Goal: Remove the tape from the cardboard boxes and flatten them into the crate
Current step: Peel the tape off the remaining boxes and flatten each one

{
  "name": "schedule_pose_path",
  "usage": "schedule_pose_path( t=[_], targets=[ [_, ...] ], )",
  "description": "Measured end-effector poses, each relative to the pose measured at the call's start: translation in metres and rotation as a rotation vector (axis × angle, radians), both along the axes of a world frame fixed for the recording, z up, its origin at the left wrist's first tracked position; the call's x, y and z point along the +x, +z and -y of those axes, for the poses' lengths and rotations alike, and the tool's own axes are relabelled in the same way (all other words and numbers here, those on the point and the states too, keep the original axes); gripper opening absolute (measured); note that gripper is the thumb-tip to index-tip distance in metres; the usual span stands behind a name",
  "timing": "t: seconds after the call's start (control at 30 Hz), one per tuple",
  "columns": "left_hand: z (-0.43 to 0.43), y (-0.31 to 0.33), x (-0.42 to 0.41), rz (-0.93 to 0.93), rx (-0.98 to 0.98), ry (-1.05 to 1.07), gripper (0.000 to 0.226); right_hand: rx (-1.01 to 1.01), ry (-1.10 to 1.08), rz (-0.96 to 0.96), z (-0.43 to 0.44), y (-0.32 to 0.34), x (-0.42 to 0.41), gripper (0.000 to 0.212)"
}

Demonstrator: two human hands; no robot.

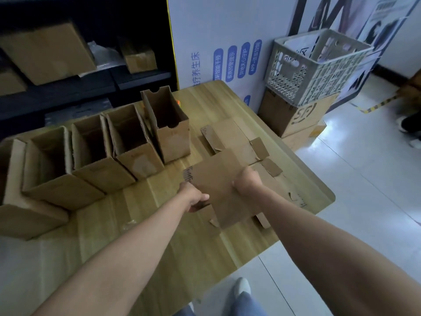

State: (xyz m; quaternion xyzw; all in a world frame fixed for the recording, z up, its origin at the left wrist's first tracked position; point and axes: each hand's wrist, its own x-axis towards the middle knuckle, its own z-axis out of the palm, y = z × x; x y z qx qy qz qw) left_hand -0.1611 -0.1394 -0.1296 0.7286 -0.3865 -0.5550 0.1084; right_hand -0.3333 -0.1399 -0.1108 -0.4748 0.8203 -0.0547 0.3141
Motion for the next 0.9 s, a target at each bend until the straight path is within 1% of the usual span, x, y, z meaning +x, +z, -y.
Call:
schedule_pose_path(
  t=[0.07, 0.1, 0.17, 0.23, 0.3, 0.37, 0.43, 0.47, 0.53, 0.57, 0.63, 0.73, 0.9],
  targets=[
    [0.000, 0.009, -0.029, -0.087, -0.023, 0.022, 0.041, -0.044, 0.002, -0.023, 0.008, 0.012, -0.030, 0.034],
    [0.000, 0.013, -0.043, -0.121, -0.028, 0.024, 0.037, -0.040, 0.014, -0.042, 0.009, 0.015, -0.044, 0.031],
    [0.000, 0.017, -0.074, -0.170, -0.029, 0.031, 0.036, -0.019, 0.047, -0.084, 0.012, 0.019, -0.075, 0.024],
    [0.000, 0.018, -0.101, -0.171, -0.022, 0.012, 0.025, -0.003, 0.037, -0.093, 0.014, 0.017, -0.105, 0.015],
    [-0.002, 0.015, -0.124, -0.171, 0.017, -0.001, 0.024, 0.035, 0.033, -0.120, 0.012, 0.011, -0.130, 0.013],
    [-0.004, 0.008, -0.144, -0.160, 0.040, 0.016, 0.025, 0.071, 0.038, -0.123, 0.011, 0.002, -0.150, 0.016],
    [-0.005, -0.002, -0.157, -0.127, 0.038, 0.035, 0.022, 0.108, 0.063, -0.105, 0.011, -0.009, -0.162, 0.027],
    [-0.006, -0.008, -0.161, -0.101, 0.035, 0.043, 0.022, 0.133, 0.084, -0.098, 0.011, -0.015, -0.166, 0.036],
    [-0.006, -0.016, -0.165, -0.009, 0.029, 0.036, 0.025, 0.182, 0.139, -0.086, 0.012, -0.026, -0.169, 0.053],
    [-0.005, -0.020, -0.166, 0.041, 0.027, 0.026, 0.028, 0.194, 0.168, -0.078, 0.013, -0.032, -0.171, 0.057],
    [-0.005, -0.028, -0.168, 0.120, 0.012, 0.014, 0.033, 0.191, 0.213, -0.072, 0.013, -0.041, -0.173, 0.056],
    [-0.004, -0.034, -0.169, 0.200, 0.000, 0.002, 0.032, 0.144, 0.265, -0.108, 0.014, -0.053, -0.178, 0.051],
    [-0.001, -0.037, -0.165, 0.307, -0.049, -0.111, 0.034, 0.106, 0.295, -0.134, 0.015, -0.064, -0.179, 0.049]
  ],
)
